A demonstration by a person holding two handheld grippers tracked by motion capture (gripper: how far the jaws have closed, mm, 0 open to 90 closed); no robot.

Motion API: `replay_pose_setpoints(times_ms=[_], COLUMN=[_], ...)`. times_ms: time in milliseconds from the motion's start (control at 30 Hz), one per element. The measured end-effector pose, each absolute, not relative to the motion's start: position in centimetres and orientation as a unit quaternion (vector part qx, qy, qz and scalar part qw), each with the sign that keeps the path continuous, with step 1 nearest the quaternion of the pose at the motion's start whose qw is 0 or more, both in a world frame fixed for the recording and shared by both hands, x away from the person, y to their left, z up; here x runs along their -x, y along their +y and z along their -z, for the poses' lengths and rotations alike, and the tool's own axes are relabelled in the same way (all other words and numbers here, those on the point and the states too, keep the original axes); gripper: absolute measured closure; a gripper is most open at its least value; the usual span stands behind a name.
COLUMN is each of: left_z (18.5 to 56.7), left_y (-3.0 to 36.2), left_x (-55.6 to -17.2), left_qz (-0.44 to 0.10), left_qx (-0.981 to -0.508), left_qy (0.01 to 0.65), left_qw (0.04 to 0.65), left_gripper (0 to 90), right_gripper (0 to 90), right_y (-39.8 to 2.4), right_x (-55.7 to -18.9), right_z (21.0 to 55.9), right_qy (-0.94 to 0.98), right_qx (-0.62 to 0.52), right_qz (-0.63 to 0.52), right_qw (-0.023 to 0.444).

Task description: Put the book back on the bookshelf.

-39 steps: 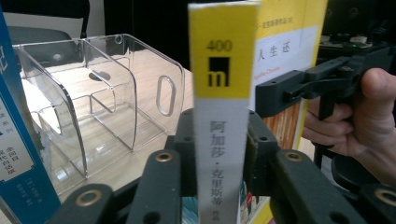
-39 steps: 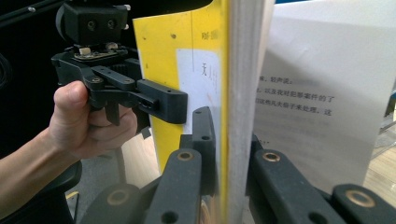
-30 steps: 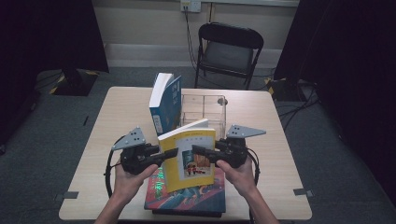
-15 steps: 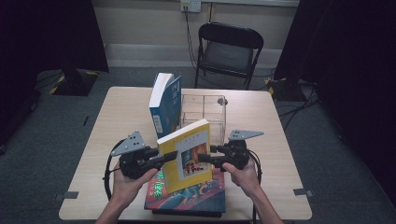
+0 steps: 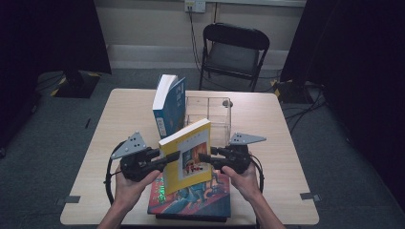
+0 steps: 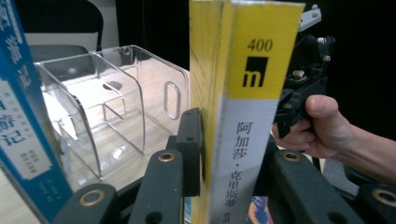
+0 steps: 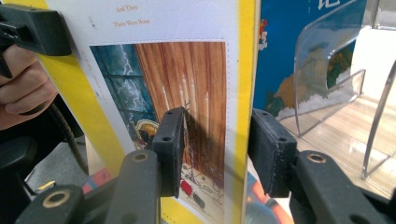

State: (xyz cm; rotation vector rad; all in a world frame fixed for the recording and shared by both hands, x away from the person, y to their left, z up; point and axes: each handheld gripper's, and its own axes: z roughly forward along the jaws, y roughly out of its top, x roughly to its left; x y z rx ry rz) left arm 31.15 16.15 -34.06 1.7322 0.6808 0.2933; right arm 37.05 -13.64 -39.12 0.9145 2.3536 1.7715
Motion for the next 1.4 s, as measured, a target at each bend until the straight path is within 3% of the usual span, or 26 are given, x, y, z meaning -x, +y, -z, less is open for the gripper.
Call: replay_pose_setpoints(times_ms=[200,600,800,1000,1400], left_z=[34.1,34.6,34.6,34.4,34.1], left_y=[15.9,14.5,14.3,14.4,14.9], left_x=[-31.4,-31.3,-31.6,-31.7,-31.8], left_qz=[-0.105,-0.123,-0.128,-0.134,-0.131], left_qx=[-0.749,-0.757,-0.756,-0.755,-0.745], left_qy=[0.305,0.291,0.291,0.308,0.339], left_qw=[0.579,0.572,0.572,0.563,0.559], left_gripper=[70.3,69.6,63.5,75.0,75.7], right_gripper=[58.1,58.1,59.3,58.3,30.2], right_y=[-13.5,-13.5,-13.4,-13.3,-13.8], right_x=[-36.9,-36.3,-36.3,-36.3,-36.3], right_z=[39.2,39.3,39.3,39.3,39.6], right_qy=[0.765,0.77,0.77,0.77,0.781], right_qx=[-0.281,-0.254,-0.259,-0.261,-0.282], right_qz=[-0.578,-0.586,-0.584,-0.582,-0.556], right_qw=[0.03,0.005,0.012,0.015,0.04])
